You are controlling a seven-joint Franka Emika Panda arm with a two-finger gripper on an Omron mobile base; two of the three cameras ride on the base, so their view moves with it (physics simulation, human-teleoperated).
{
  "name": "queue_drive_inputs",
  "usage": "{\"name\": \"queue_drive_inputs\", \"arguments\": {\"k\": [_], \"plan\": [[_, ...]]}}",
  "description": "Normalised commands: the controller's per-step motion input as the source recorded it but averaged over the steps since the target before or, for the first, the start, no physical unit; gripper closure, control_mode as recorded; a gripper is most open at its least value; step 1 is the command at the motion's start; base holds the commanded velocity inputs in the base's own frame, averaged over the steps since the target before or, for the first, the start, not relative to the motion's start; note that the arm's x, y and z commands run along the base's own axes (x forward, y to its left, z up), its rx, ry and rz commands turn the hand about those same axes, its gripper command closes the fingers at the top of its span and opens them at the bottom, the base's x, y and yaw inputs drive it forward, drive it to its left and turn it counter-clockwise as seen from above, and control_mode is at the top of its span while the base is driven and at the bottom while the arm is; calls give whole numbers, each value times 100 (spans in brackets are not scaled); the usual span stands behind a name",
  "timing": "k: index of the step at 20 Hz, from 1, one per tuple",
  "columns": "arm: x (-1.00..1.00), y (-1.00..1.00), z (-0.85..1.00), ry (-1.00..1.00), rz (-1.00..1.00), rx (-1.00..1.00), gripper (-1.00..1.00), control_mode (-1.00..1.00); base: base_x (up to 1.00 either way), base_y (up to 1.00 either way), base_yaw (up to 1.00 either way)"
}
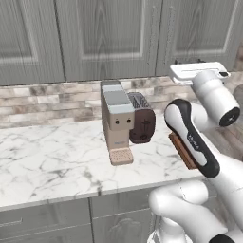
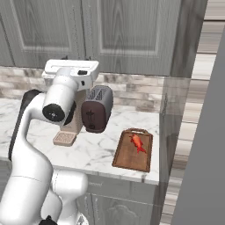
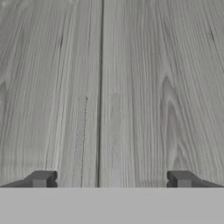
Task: Open the cabinet, retrieve the rolling pin, and place it next to the meat on the cutting board to prepare for tenderizing.
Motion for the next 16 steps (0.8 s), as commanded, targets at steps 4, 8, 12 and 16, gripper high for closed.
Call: {"name": "queue_drive_inputs", "arguments": {"k": [4,8,12,16], "plan": [[42,0,0,0,0,0,-100,-100,0,0,0],[40,-1,0,1,0,0,-100,-100,0,0,0],[41,-2,0,3,0,0,-100,-100,0,0,0],[41,0,0,3,0,0,-100,-100,0,0,0]]}}
